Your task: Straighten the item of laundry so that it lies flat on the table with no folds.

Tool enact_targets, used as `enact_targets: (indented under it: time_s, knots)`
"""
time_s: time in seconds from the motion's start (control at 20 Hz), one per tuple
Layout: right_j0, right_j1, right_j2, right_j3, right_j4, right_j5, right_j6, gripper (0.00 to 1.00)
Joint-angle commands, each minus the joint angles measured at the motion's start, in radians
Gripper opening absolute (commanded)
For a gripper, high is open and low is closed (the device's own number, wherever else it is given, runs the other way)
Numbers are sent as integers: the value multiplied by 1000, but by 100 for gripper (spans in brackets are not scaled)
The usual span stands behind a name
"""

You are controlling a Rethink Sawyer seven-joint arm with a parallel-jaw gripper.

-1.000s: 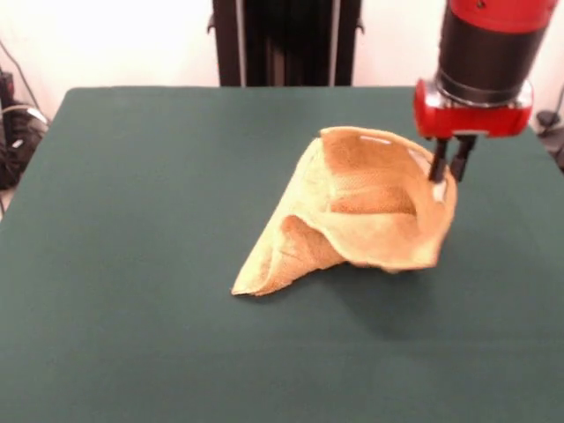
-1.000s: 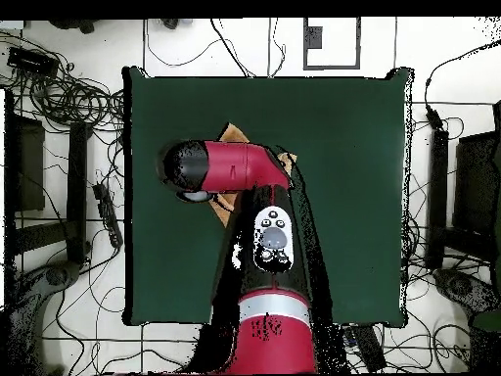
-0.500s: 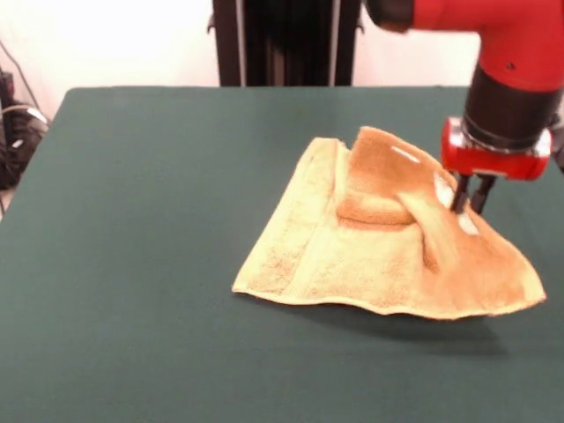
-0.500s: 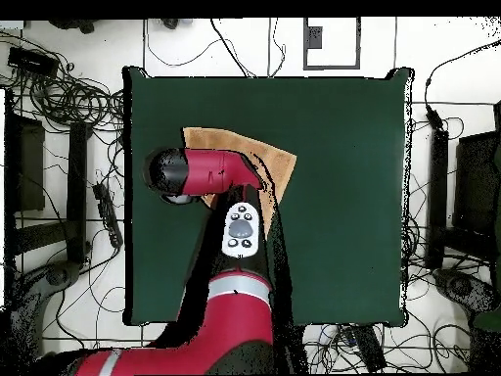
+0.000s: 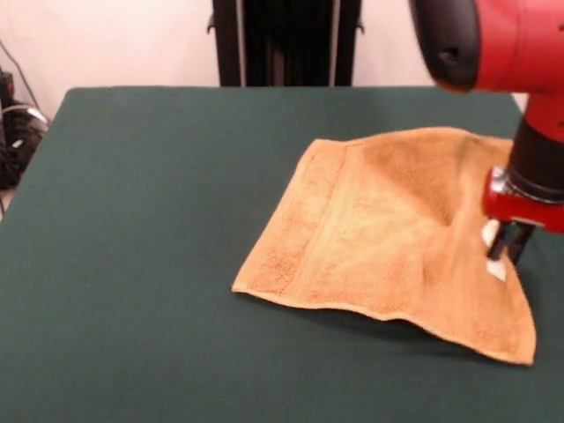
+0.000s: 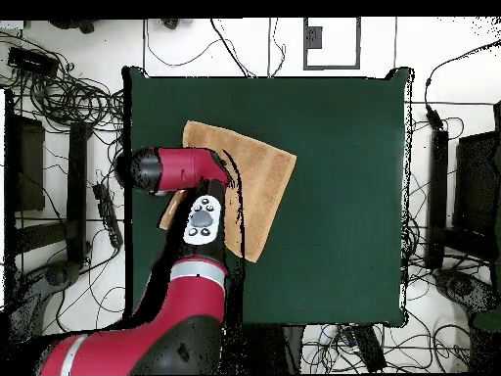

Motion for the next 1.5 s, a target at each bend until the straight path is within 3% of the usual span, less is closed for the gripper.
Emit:
enact_targets:
  time_s: [0.05, 0.25, 0.65, 0.7, 1.2, 1.5]
  knots:
    - [124, 181, -2, -165, 158, -32, 495, 0]
    - [154, 237, -39, -252, 211, -13, 572, 0]
    - [144, 188, -27, -179, 184, -43, 530, 0]
    - [139, 182, -20, -170, 172, -47, 513, 100]
    - [102, 160, -20, -112, 119, -158, 425, 100]
    - [18, 89, 53, 6, 81, -197, 299, 100]
